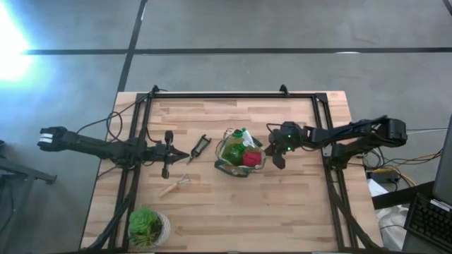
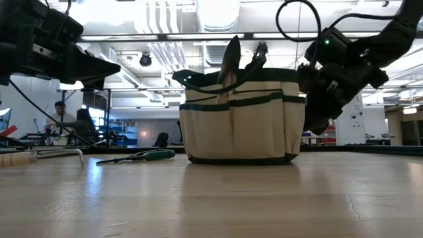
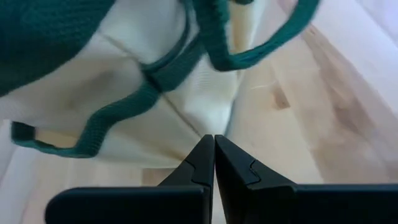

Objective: Pick & Place Garden tools in Gardening bag
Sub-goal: Adjust the gardening bag

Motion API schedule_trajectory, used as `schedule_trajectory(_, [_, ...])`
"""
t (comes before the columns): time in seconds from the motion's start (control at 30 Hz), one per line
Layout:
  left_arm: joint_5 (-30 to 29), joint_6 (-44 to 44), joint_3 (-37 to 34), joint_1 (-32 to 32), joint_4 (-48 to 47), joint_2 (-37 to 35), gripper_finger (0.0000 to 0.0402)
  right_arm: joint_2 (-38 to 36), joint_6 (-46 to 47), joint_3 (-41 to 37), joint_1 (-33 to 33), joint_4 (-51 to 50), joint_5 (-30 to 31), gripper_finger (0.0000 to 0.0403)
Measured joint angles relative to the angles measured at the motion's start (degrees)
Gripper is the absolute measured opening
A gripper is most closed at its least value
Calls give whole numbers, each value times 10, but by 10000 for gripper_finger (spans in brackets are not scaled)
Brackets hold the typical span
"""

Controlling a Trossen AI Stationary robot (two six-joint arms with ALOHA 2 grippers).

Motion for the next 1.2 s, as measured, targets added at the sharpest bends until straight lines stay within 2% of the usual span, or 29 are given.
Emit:
schedule_trajectory(0.1, [0,0,0,0,0,0,7,19,12,-14,10,48,2,8])
schedule_trajectory(0.23, [0,0,0,0,0,0,7,43,16,-17,17,60,30,8])
schedule_trajectory(0.63, [0,0,0,0,0,0,7,107,37,-11,45,123,32,8])
schedule_trajectory(1.0, [0,0,0,0,0,0,7,137,98,-12,127,220,33,8])
schedule_trajectory(1.2, [0,0,0,0,0,0,7,135,108,-11,160,220,64,8])
